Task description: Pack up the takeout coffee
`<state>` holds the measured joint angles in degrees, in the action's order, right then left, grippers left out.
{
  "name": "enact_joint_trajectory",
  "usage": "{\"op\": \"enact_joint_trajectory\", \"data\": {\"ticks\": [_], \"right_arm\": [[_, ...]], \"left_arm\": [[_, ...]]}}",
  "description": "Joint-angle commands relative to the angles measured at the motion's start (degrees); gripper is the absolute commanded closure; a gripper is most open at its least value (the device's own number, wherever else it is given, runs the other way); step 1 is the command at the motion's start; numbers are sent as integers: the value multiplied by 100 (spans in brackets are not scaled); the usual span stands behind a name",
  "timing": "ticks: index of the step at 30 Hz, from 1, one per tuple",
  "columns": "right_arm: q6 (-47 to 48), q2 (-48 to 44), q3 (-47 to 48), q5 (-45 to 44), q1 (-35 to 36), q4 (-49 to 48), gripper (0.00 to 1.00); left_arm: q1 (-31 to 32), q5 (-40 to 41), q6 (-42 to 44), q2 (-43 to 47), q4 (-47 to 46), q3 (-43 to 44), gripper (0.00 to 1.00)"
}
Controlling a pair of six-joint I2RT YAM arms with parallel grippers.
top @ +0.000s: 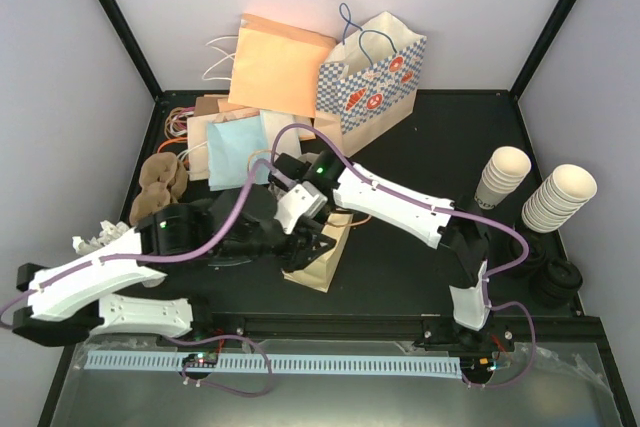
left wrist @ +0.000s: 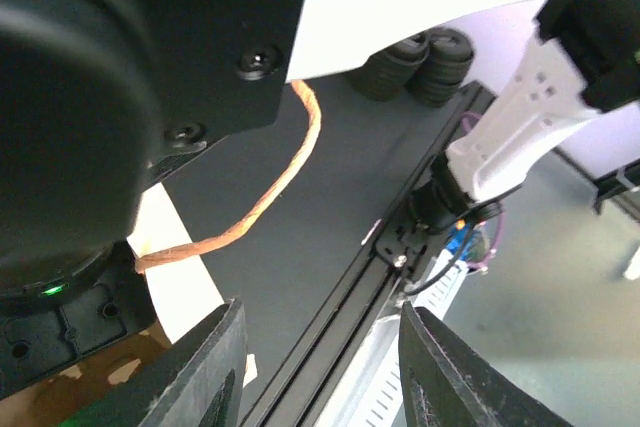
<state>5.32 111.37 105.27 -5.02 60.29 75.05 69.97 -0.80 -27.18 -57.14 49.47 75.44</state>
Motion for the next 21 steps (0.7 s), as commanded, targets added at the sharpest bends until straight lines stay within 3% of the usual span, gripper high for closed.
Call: {"op": "enact_joint_trajectory", "data": {"ticks": [1, 7, 14, 17, 21], "right_arm": [[94, -182, -31, -50, 16, -124, 63], [107, -379, -76, -95, -19, -122, 63], [99, -401, -77, -48, -33, -137, 63], [114, -423, -77, -17, -36, -147, 63], [121, -432, -61, -8, -35, -157, 62]], "left_arm": [[323, 991, -353, -474, 1037, 572, 55], [367, 1143, -682, -540, 928, 404, 51], [475, 1427, -424, -763, 830, 444, 48], [600, 1513, -76, -829, 663, 442, 48], [801, 1696, 961, -655, -299, 30, 49]]}}
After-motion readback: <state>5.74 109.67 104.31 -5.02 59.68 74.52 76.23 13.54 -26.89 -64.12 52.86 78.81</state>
